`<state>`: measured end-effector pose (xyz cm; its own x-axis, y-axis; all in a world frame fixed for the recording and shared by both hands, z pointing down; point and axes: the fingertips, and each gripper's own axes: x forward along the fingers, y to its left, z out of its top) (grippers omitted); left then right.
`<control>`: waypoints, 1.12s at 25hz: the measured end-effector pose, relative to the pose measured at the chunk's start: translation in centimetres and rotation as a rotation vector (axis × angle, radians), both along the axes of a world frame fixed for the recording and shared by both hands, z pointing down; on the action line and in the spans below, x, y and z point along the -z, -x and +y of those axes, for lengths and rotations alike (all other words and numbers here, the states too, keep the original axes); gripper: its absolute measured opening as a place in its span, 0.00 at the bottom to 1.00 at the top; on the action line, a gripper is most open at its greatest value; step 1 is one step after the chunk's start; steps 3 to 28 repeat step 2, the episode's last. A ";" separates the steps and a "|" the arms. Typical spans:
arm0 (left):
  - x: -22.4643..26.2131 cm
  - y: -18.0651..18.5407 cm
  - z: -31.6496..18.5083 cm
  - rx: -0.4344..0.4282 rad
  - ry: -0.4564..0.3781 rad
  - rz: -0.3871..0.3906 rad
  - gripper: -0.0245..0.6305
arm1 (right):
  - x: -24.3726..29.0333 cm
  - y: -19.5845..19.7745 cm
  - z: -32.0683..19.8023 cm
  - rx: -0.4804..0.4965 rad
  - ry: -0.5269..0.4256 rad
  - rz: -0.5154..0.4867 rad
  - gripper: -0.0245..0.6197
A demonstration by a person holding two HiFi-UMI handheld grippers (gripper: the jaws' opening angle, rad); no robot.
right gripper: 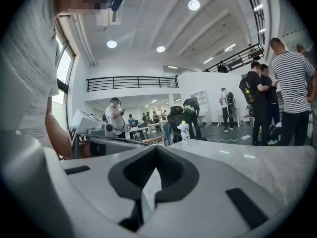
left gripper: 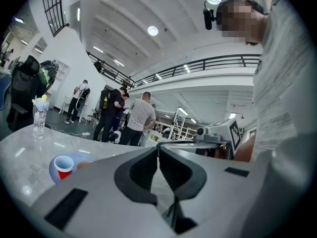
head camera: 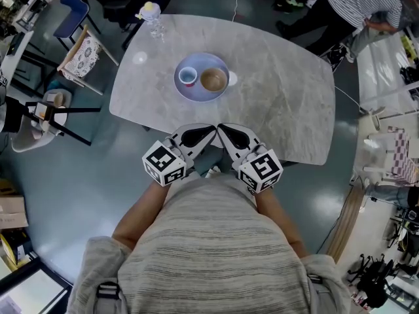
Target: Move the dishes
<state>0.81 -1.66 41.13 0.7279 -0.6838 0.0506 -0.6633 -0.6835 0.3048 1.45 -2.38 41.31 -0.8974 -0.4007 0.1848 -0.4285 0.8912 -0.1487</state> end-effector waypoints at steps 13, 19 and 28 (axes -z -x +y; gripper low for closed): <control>0.0 -0.2 0.0 -0.003 0.000 -0.002 0.08 | -0.1 -0.2 0.0 -0.001 0.001 0.004 0.06; 0.0 -0.2 0.0 -0.003 0.000 -0.002 0.08 | -0.1 -0.2 0.0 -0.001 0.001 0.004 0.06; 0.0 -0.2 0.0 -0.003 0.000 -0.002 0.08 | -0.1 -0.2 0.0 -0.001 0.001 0.004 0.06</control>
